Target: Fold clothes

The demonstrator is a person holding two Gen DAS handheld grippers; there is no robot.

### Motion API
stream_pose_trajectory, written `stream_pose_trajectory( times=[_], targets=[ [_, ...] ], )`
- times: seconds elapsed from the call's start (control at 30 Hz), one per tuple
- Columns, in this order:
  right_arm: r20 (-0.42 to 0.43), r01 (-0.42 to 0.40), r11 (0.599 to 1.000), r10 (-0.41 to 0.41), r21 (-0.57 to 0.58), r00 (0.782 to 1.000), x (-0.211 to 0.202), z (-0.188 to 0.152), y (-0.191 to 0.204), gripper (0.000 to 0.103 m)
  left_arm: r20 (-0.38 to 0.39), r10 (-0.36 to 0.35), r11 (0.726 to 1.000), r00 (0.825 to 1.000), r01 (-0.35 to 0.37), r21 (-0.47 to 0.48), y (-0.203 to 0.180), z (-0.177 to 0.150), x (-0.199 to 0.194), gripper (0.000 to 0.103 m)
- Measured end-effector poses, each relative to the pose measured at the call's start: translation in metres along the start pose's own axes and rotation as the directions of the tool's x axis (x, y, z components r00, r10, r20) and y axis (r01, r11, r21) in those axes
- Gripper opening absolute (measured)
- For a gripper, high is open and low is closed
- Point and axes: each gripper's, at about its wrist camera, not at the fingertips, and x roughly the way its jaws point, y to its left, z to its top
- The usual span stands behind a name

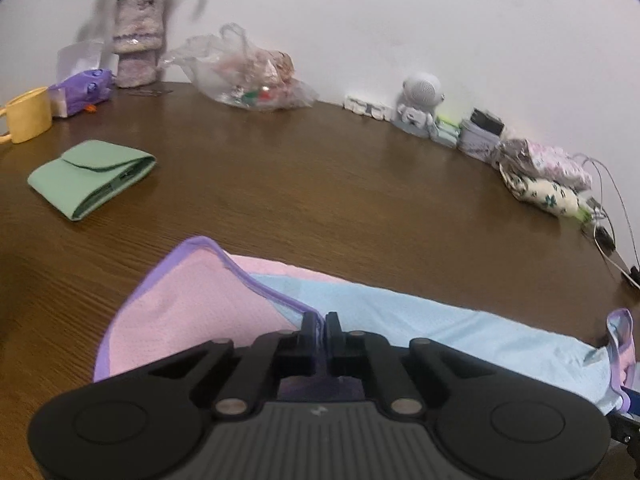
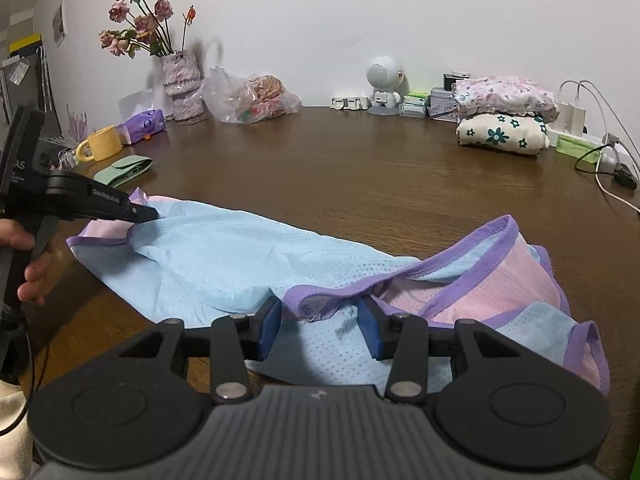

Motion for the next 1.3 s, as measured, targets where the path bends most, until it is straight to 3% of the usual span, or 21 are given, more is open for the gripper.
stream_pose_trajectory(
  times=[0.17, 0.23, 0.27, 0.5, 0.67, 0.73, 0.87, 0.97, 1.0, 1.1, 1.2, 1.3],
  targets=[
    [0.012, 0.008, 1.000, -0.008, 0.012, 1.000, 0.005, -0.002, 0.000, 0.043, 0.043, 0.002, 0.998, 0.999, 0.001, -0.068, 0.016, 0.009, -0.005, 0.020],
    [0.013, 0.014, 1.000, -0.014, 0.001, 1.000, 0.007, -0.003, 0.002, 0.044, 0.039, 0.000, 0.998, 0.999, 0.003, -0.069, 0.018, 0.011, -0.003, 0.034],
    [0.016, 0.017, 1.000, -0.017, -0.002, 1.000, 0.006, -0.004, 0.002, 0.044, 0.035, -0.001, 0.998, 0.999, 0.003, -0.067, 0.019, 0.012, -0.002, 0.036],
    [0.053, 0.021, 0.999, -0.024, 0.041, 0.998, -0.002, -0.002, -0.002, 0.044, 0.002, -0.003, 0.998, 1.000, 0.003, -0.055, 0.025, 0.019, 0.007, 0.037],
    [0.101, 0.003, 1.000, -0.003, 0.002, 0.995, -0.011, 0.008, 0.006, 0.044, -0.015, -0.016, 0.999, 1.000, 0.015, -0.048, 0.029, 0.025, 0.014, 0.026],
    [0.080, 0.002, 1.000, 0.000, -0.021, 0.997, -0.004, 0.006, 0.013, 0.044, -0.016, -0.028, 0.999, 0.999, 0.027, -0.044, 0.028, 0.029, 0.019, 0.001],
    [0.048, -0.003, 0.999, 0.004, -0.036, 0.999, 0.005, 0.004, 0.021, 0.044, 0.045, -0.008, 0.999, 0.999, 0.010, -0.044, 0.028, 0.032, 0.023, 0.001],
    [0.036, -0.005, 1.000, 0.006, -0.031, 0.999, 0.009, 0.004, 0.022, 0.044, 0.041, 0.002, 0.996, 0.999, 0.002, -0.085, 0.036, 0.033, 0.031, 0.002],
    [0.030, -0.003, 1.000, 0.004, -0.025, 1.000, 0.010, 0.003, 0.021, 0.044, 0.041, 0.006, 0.996, 0.999, -0.002, -0.086, 0.036, 0.032, 0.033, 0.003],
    [0.026, -0.015, 1.000, 0.015, -0.003, 1.000, 0.010, 0.000, 0.017, 0.044, 0.047, 0.025, 0.998, 0.999, -0.023, -0.055, 0.029, 0.030, 0.027, 0.022],
    [0.046, -0.031, 0.999, 0.031, 0.007, 0.998, 0.008, -0.001, 0.013, 0.044, 0.082, 0.049, 0.999, 0.995, -0.047, -0.025, 0.019, 0.026, 0.008, 0.030],
    [0.072, -0.042, 0.999, 0.041, 0.014, 0.997, 0.003, -0.001, 0.006, 0.044, 0.087, 0.054, 0.997, 0.995, -0.059, 0.049, -0.002, 0.015, -0.004, 0.048]
  ],
)
